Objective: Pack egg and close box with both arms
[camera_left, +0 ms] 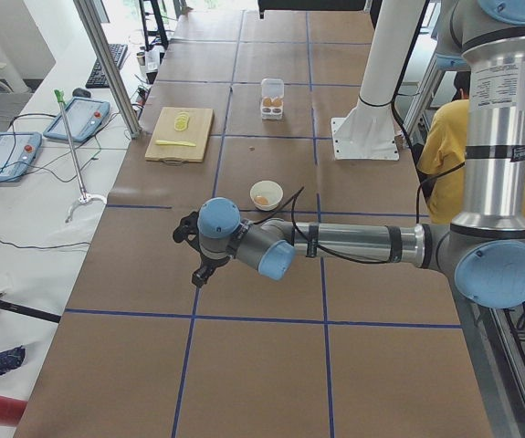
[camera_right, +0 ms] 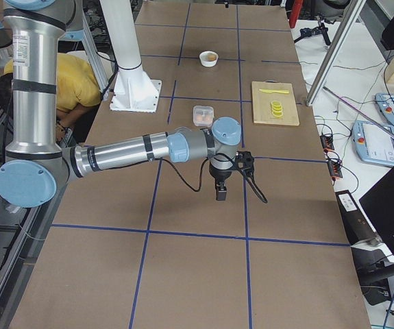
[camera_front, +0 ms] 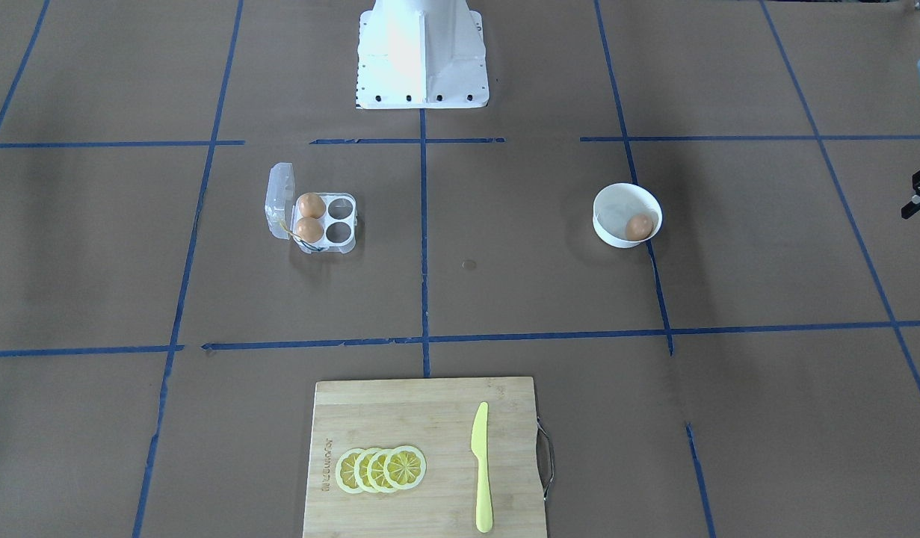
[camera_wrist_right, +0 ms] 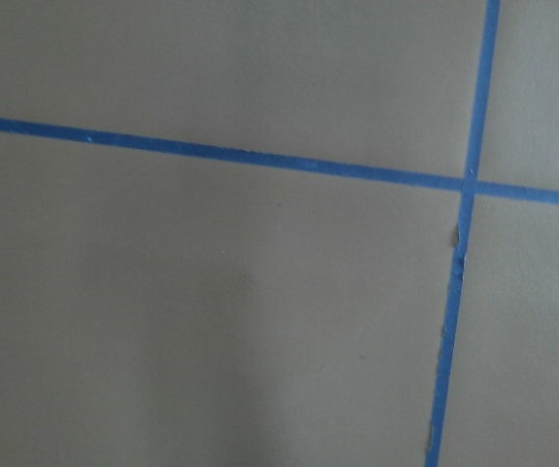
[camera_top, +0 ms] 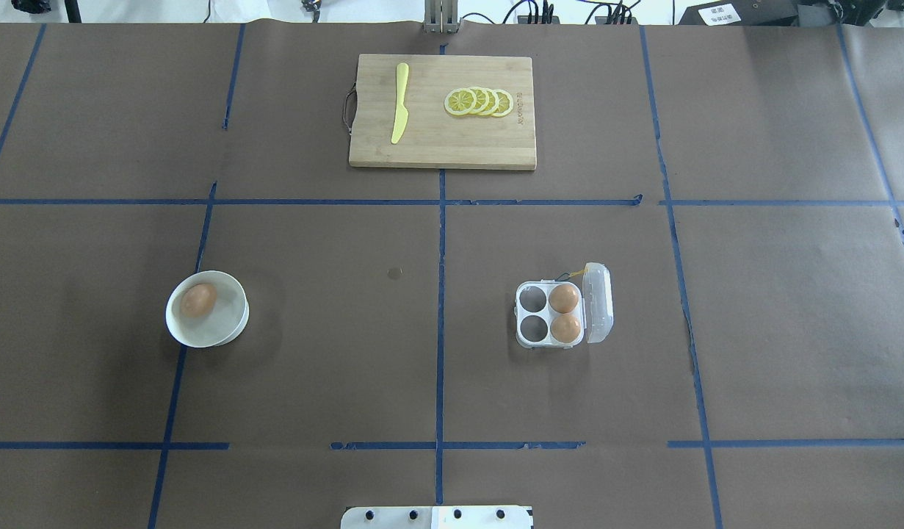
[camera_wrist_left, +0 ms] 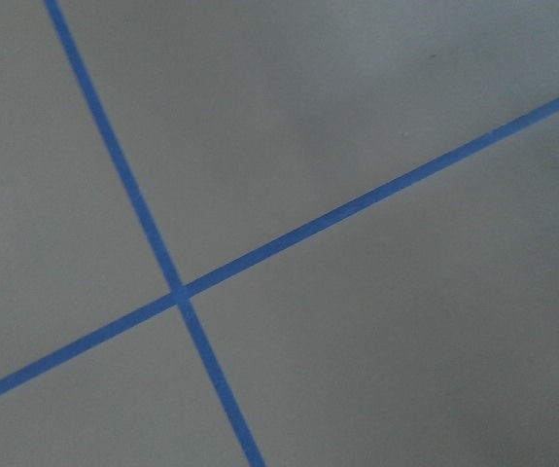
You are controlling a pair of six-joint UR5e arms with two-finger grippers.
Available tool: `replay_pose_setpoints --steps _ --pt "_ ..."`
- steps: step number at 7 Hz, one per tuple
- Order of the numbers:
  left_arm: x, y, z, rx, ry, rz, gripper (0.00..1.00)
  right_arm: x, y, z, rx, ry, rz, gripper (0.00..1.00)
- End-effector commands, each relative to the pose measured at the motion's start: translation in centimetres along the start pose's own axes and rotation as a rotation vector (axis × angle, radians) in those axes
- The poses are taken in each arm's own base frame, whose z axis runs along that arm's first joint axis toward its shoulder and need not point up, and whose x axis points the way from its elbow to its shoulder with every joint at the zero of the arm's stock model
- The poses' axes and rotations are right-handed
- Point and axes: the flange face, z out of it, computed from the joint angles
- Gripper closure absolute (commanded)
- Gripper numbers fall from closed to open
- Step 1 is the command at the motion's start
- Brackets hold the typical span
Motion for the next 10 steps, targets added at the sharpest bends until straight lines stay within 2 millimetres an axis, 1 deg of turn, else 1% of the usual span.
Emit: replay_pose_setpoints --steps 1,2,3,4,5,6,7,8,9,10 --pt "2.7 -5.7 -2.3 0.146 -0.003 0.155 0.00 -3.2 -3.4 -2.6 0.065 -0.006 -0.061 0.00" --pt "3.7 -6.3 -3.0 0.211 0.015 0.068 0.00 -3.5 -3.6 -2.9 0.087 -0.016 0.007 0.00" --pt "4.8 -7.0 -3.5 0.253 0.041 -0.042 0.00 -3.5 -3.9 -2.7 0.117 -0.031 0.057 0.00" --pt "9.6 -7.2 -2.9 0.342 0.115 0.115 0.00 -3.6 -3.8 -2.8 0.150 -0.045 0.049 0.00" --pt "14.7 -7.2 0.7 0.247 0.289 0.019 0.00 -3.6 -3.8 -2.5 0.161 -0.049 0.035 0.00" --pt "20.5 -8.8 1.1 0.227 0.356 -0.116 0.00 -3.4 -3.8 -2.2 0.154 -0.048 0.037 0.00" --pt "24.2 -9.0 2.9 0.262 0.311 -0.189 0.00 -3.2 -3.7 -2.1 0.153 -0.047 0.041 0.00" --pt "26.1 -8.6 6.0 0.278 0.241 -0.227 0.00 -3.1 -3.5 -2.0 0.150 -0.047 0.043 0.00" --pt "27.8 -8.5 8.7 0.244 0.159 -0.269 0.00 -2.9 -3.3 -1.8 0.147 -0.046 0.046 0.00" --pt "29.5 -8.3 10.6 0.218 0.078 -0.284 0.08 -2.9 -3.3 -1.8 0.148 -0.046 0.046 0.00"
